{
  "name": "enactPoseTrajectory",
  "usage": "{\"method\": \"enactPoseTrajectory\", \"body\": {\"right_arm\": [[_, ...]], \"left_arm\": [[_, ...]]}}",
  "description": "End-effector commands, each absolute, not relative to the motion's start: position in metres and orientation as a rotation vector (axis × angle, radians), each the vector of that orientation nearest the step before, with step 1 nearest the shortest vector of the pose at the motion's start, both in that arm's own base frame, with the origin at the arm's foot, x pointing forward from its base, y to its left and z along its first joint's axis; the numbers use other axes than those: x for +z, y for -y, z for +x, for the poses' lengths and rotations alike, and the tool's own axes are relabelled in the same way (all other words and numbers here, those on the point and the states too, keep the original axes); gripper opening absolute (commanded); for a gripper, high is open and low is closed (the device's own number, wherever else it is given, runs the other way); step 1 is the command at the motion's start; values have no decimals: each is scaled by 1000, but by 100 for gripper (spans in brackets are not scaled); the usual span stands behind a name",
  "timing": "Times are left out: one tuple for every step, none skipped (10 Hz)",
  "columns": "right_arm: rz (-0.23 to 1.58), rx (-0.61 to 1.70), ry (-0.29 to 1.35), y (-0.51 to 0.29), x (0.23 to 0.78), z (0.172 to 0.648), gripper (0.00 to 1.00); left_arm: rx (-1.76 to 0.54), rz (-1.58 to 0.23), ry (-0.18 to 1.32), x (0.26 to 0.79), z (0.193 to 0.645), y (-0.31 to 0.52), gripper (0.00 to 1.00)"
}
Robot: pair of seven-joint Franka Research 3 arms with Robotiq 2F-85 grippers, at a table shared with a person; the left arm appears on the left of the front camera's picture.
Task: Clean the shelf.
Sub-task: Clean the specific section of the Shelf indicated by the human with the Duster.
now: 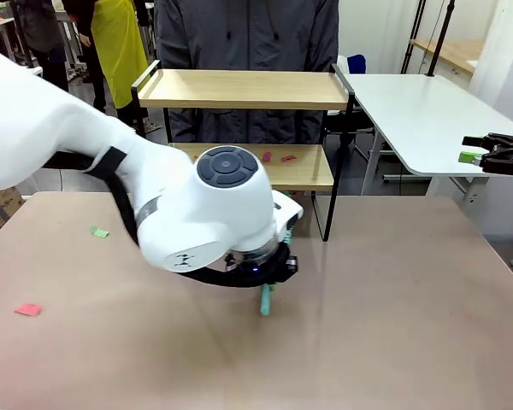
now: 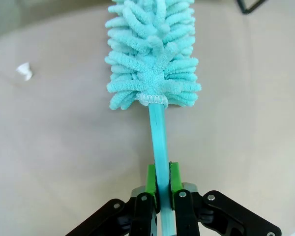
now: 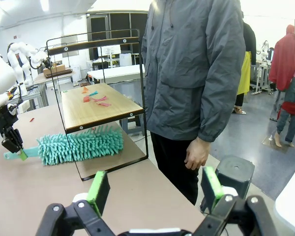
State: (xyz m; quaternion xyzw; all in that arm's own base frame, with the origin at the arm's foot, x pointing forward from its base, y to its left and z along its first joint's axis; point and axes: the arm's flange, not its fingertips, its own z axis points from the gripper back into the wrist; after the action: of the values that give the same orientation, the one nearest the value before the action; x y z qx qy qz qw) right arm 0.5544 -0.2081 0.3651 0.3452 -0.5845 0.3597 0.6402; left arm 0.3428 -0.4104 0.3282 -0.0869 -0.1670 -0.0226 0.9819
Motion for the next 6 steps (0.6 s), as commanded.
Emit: {"method": "enactPoseTrajectory", "body": {"right_arm": [[785, 805, 1327, 206, 371, 555, 100], [785, 805, 1327, 206, 371, 555, 100], [785, 805, 1327, 206, 371, 555, 100], [785, 805, 1327, 206, 371, 555, 100], [785, 805, 1327, 206, 371, 555, 100], [785, 805, 1327, 206, 371, 555, 100]], "left_arm": [[-17, -116, 295, 343, 336, 363, 13], [4, -96, 287, 343, 334, 342, 13], [31, -69, 283, 344, 338, 316, 13], [53, -42, 277, 345, 340, 295, 13], [66, -1, 266, 348, 347, 275, 13], [83, 34, 247, 350, 350, 259, 13]]}}
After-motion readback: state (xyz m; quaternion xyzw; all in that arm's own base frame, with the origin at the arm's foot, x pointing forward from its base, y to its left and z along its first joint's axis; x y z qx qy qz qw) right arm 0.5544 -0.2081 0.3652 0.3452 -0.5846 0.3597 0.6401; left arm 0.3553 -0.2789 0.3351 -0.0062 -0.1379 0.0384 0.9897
